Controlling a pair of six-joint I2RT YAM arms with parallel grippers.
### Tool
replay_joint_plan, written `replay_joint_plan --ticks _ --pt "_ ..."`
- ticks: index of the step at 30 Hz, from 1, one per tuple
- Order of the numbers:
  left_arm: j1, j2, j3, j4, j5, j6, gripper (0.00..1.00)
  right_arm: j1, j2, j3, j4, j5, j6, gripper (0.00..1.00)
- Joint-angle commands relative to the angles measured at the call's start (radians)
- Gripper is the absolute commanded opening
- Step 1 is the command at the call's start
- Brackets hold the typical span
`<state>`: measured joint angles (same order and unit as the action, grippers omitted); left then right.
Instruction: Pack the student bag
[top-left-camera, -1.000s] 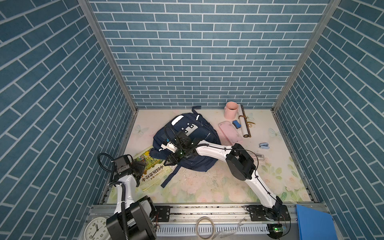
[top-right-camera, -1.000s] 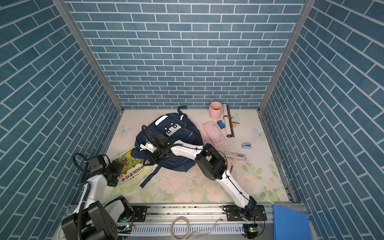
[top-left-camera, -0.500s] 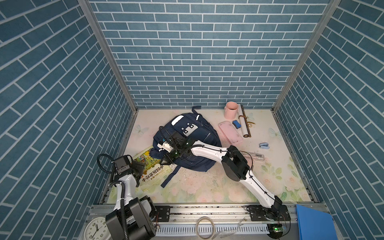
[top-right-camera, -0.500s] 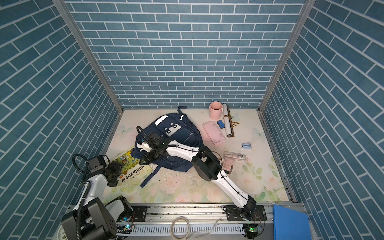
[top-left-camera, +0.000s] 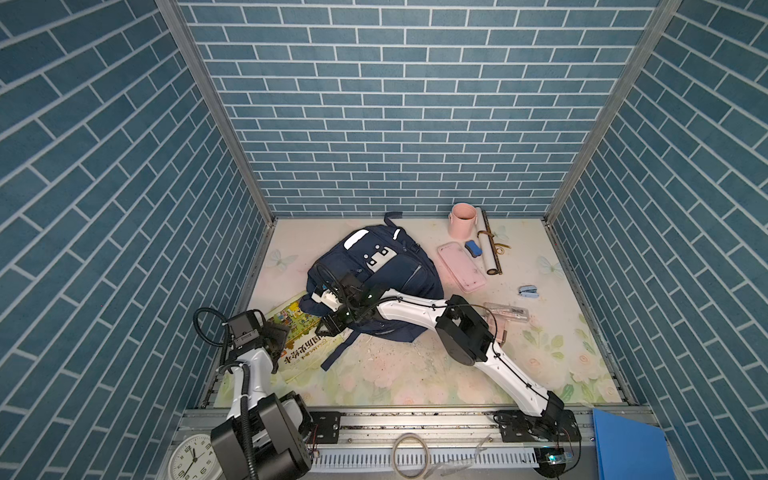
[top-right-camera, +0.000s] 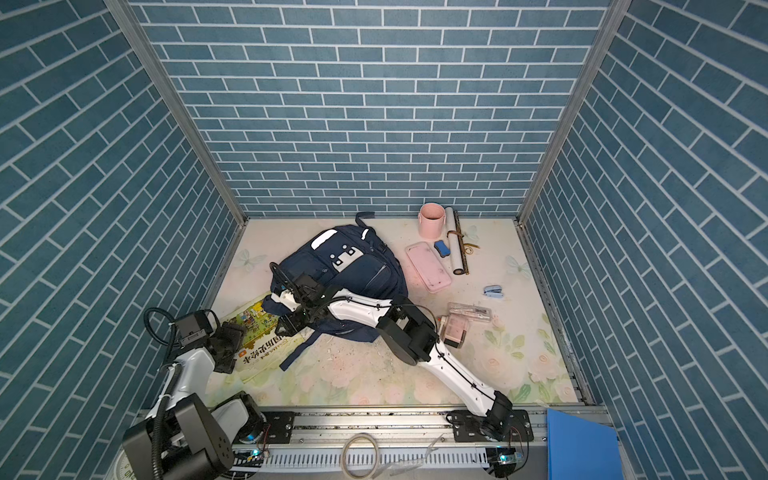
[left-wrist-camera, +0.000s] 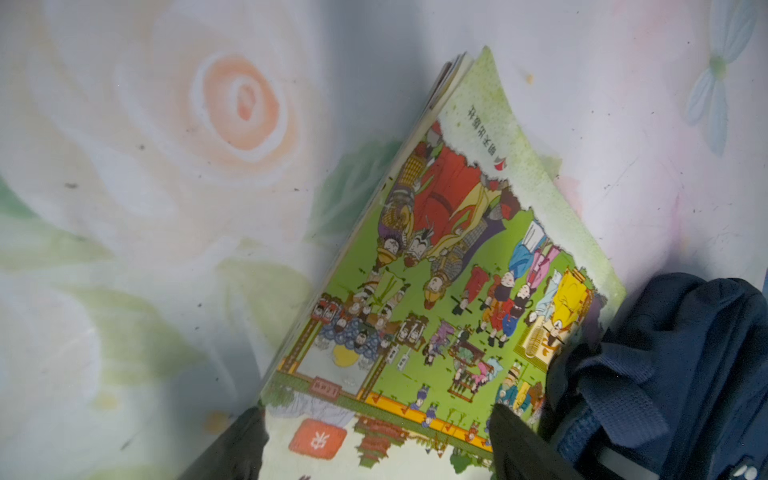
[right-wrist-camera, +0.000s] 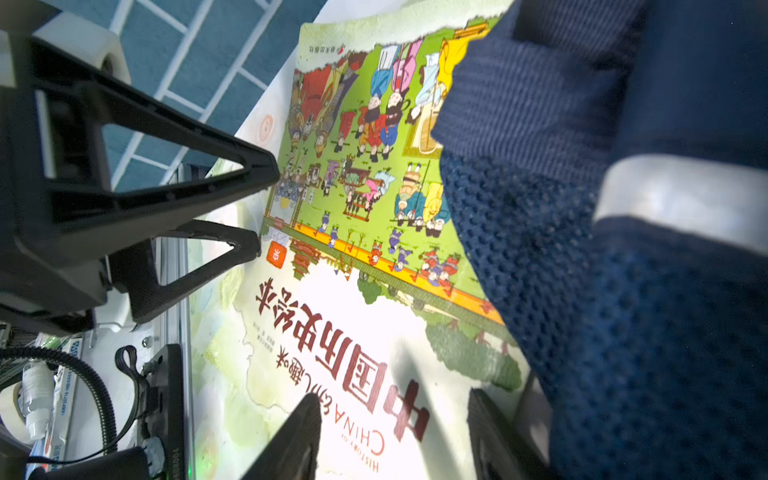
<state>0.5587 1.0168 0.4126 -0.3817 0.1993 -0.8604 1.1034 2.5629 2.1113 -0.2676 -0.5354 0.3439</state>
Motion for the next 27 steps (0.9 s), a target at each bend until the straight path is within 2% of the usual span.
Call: replay_joint_plan --ticks 1,4,9,12,15,17,21,27 --pt "0.009 0.032 -0.039 -0.025 -0.018 -0.008 0.86 -0.012 0.072 0.004 -0.089 0.084 0.001 0.57" --pt "0.009 0.036 -0.038 -0.029 -0.015 -0.009 0.86 -0.011 0.079 0.058 -0.183 0.136 0.002 0.56" --pt "0.012 0.043 -0.029 -0.025 -0.027 -0.001 0.86 -0.032 -0.046 -0.185 -0.038 0.234 0.067 0.58" --pt "0.013 0.053 -0.024 -0.026 -0.021 0.003 0.86 -0.058 -0.035 -0.185 -0.072 0.242 0.097 0.58" --pt "0.013 0.044 -0.026 -0.029 -0.023 0.000 0.86 -0.057 -0.018 -0.166 -0.084 0.194 0.083 0.58" --pt "0.013 0.035 -0.033 -0.028 -0.020 -0.006 0.86 -0.045 0.005 -0.129 -0.087 0.118 0.049 0.57" --pt "0.012 0.025 -0.058 -0.017 -0.008 -0.021 0.86 -0.016 0.074 0.013 -0.183 0.055 -0.018 0.55" --pt "0.013 0.031 -0.067 -0.008 0.009 -0.026 0.86 -0.028 0.094 0.033 -0.167 -0.060 -0.027 0.52"
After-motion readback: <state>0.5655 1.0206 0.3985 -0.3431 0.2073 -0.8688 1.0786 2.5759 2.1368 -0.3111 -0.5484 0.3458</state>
